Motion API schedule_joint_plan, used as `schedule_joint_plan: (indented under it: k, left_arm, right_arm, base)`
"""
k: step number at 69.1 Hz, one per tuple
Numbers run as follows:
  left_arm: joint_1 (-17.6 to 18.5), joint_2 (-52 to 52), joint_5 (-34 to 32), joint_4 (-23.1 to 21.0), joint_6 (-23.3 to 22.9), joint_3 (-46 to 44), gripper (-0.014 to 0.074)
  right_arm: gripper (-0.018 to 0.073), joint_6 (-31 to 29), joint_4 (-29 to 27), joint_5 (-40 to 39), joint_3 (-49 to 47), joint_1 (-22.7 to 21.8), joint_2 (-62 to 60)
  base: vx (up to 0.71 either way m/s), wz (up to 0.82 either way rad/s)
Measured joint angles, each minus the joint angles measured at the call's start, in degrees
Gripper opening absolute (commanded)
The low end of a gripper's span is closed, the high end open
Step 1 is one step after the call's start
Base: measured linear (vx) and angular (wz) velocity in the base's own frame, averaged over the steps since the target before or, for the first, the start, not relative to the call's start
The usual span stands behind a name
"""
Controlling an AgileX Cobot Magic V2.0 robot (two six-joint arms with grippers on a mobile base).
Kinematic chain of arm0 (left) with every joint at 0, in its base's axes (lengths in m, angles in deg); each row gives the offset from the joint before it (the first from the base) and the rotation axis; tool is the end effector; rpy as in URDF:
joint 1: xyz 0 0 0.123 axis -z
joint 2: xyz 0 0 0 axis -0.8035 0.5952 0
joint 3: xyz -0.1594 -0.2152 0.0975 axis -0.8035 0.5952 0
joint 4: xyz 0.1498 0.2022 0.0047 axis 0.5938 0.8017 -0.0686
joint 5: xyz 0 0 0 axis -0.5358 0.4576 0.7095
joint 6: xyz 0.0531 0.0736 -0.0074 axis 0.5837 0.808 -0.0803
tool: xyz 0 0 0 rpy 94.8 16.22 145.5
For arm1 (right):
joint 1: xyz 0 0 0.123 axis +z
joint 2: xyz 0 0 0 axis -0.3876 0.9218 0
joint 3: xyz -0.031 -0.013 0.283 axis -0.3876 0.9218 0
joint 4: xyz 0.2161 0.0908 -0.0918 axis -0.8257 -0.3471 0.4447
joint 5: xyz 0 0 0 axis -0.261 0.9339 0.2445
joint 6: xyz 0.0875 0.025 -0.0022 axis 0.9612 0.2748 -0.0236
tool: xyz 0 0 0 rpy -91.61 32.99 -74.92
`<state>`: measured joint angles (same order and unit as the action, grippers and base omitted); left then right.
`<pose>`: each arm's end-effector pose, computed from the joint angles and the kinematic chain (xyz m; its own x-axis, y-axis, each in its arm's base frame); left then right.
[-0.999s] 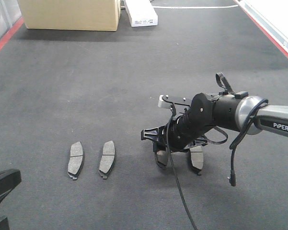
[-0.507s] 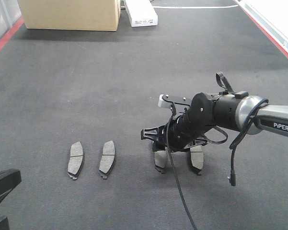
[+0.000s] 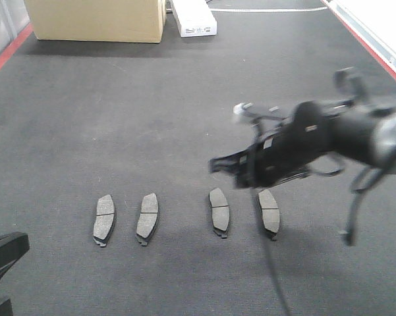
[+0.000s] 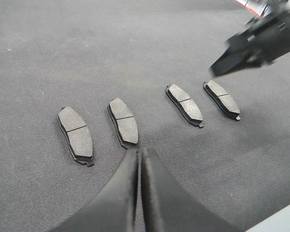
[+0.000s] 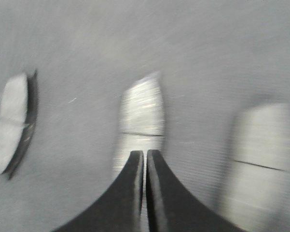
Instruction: Move and align brake pads A on conveyor
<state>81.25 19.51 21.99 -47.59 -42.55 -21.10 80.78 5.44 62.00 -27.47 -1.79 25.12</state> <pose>0.1000 -0.0543 0.2771 -0.4967 -0.0553 -0.8661 0.3532 0.8987 -0.2599 0.3450 0.1429 0.2332 -0.8923 -0.0126 -0.4512 -0.1368 0.9602 0.2437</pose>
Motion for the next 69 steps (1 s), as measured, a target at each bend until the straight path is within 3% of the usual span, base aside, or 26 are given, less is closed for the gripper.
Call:
schedule_joint_plan:
  k: [16,29,51,69]
  left_arm:
    - [0.0,0.0,0.0,0.0,0.0,0.0,-0.0006]
    - [0.0,0.0,0.0,0.0,0.0,0.0,-0.0006]
    - [0.0,0.0,0.0,0.0,0.0,0.0,-0.0006]
    - [0.0,0.0,0.0,0.0,0.0,0.0,-0.0006]
  right_arm:
    - [-0.0006,0.0,9.8,-2.8,12.9,-8.9,-14.6]
    - [-0.0005,0.0,17.3,-7.7,23.3,-10.2,-29.4]
    - [-0.0005,0.0,19.8,-18.3,43.3,-10.2,-57.2]
    - [-0.0005,0.0,19.8,-20.6,49.8,-10.2,-71.3]
  base:
    - [0.00,0.00]
    - [0.00,0.00]
    - [0.00,0.00]
    - [0.00,0.00]
